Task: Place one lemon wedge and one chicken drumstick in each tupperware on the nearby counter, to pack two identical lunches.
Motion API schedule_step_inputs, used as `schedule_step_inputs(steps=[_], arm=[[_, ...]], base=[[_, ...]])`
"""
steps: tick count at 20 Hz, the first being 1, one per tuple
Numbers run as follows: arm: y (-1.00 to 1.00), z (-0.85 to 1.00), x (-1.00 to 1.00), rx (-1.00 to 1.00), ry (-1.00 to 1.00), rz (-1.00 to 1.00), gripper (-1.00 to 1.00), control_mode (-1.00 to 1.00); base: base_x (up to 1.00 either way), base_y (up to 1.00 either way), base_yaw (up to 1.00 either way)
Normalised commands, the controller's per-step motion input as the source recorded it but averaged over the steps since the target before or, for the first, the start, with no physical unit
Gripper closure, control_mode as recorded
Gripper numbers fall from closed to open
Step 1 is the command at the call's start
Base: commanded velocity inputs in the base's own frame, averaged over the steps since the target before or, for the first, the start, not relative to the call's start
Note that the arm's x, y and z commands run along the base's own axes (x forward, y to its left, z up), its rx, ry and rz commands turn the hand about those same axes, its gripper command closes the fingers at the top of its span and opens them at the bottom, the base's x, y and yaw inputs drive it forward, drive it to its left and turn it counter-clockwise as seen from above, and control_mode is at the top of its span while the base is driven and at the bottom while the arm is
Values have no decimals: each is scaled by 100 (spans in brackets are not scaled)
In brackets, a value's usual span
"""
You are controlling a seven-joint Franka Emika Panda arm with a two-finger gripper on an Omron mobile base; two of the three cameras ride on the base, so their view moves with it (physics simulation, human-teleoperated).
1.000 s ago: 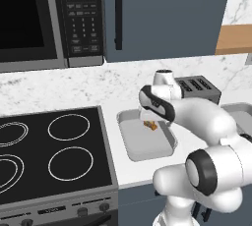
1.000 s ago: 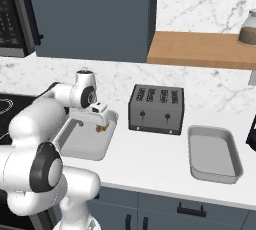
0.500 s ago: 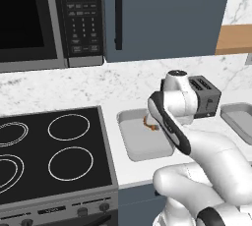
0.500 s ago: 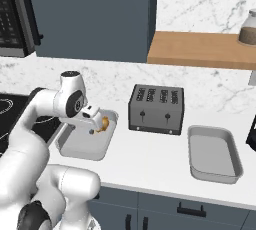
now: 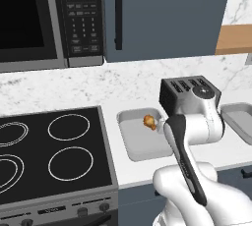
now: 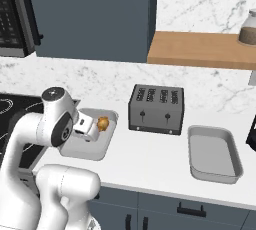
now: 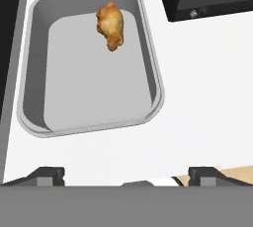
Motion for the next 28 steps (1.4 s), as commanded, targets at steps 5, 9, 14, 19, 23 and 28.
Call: schedule_step_inputs(steps=[5,9,14,19,23,28], arm=[[-5,0,-38,1,-11,1,-100,-100],[0,0,-3,0,0,0,-100,-100],[0,0,-10,0,0,0,-100,-100],[-1,0,-21,0,-1,0,-100,100],[0,0,0,0,0,0,-100,100],[0,0,0,0,0,0,-100,100]], base=[[0,0,0],[0,0,0],[0,0,0],[-19,-1,0],[-67,-18,-1],[-84,-67,-1]])
